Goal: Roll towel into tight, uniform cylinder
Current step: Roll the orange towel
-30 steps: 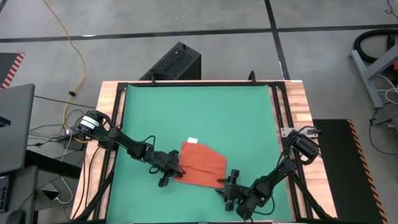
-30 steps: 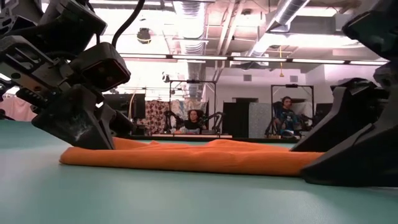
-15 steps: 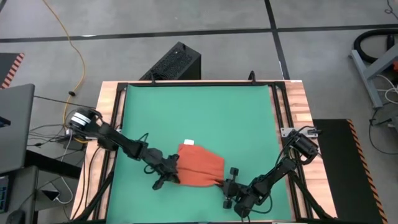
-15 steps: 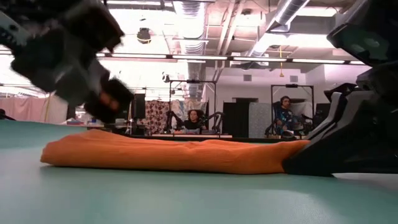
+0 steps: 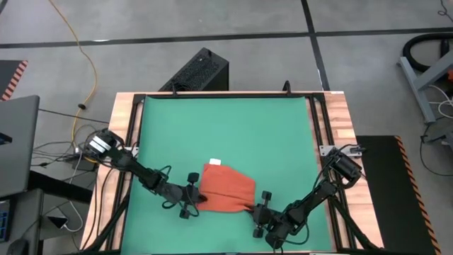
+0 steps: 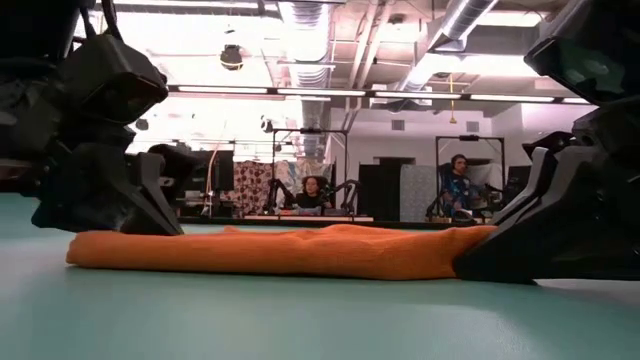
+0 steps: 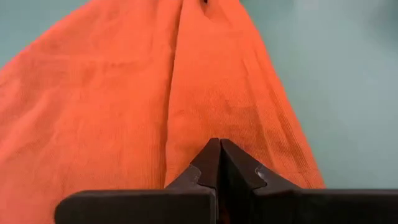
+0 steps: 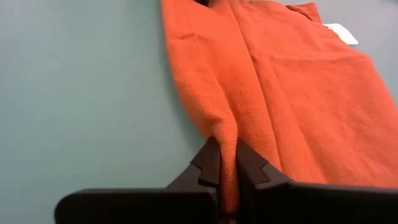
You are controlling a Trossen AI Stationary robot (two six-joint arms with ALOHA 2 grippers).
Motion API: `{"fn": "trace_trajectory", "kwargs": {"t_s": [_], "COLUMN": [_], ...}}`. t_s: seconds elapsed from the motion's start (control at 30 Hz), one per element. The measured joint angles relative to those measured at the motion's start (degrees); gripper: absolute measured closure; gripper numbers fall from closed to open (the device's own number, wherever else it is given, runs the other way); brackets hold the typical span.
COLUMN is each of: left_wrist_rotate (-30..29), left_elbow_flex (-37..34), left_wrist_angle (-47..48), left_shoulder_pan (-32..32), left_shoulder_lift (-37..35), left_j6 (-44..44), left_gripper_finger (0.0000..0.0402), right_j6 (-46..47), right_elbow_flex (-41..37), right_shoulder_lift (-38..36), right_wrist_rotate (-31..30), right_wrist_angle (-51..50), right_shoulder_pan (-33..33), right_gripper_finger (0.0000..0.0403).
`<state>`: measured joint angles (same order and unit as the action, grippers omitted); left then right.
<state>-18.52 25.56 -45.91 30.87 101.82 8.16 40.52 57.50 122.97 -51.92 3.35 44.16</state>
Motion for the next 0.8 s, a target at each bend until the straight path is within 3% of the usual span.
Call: {"fn": "trace_trajectory", "kwargs": {"t_s": [0.2,0.4,0.63,0.8], "left_wrist_rotate": [1.91,7.51,15.21,18.28], "left_elbow_flex": [0.04,0.21,0.18,0.11], "left_wrist_angle": [1.60,2.39,2.10,1.16], "left_shoulder_pan": [-0.12,-0.33,-1.96,-2.05], "left_shoulder_lift": [1.64,1.64,1.62,1.66], "left_j6": [3.56,8.92,11.91,11.99], "left_gripper_finger": [0.0402,0.0402,0.0401,0.0401], "right_j6": [3.80,20.24,26.57,30.19], "right_elbow_flex": [1.23,1.05,1.16,1.24], "right_shoulder_lift": [-4.35,-15.01,-22.59,-24.43], "right_wrist_rotate": [4.05,17.38,34.43,42.22], "right_wrist_angle": [-4.62,-17.73,-18.26,-19.05], "right_shoulder_pan": [-0.60,-4.60,-11.84,-16.94], "right_gripper_finger": [0.0381,0.0381,0.0381,0.0381]}}
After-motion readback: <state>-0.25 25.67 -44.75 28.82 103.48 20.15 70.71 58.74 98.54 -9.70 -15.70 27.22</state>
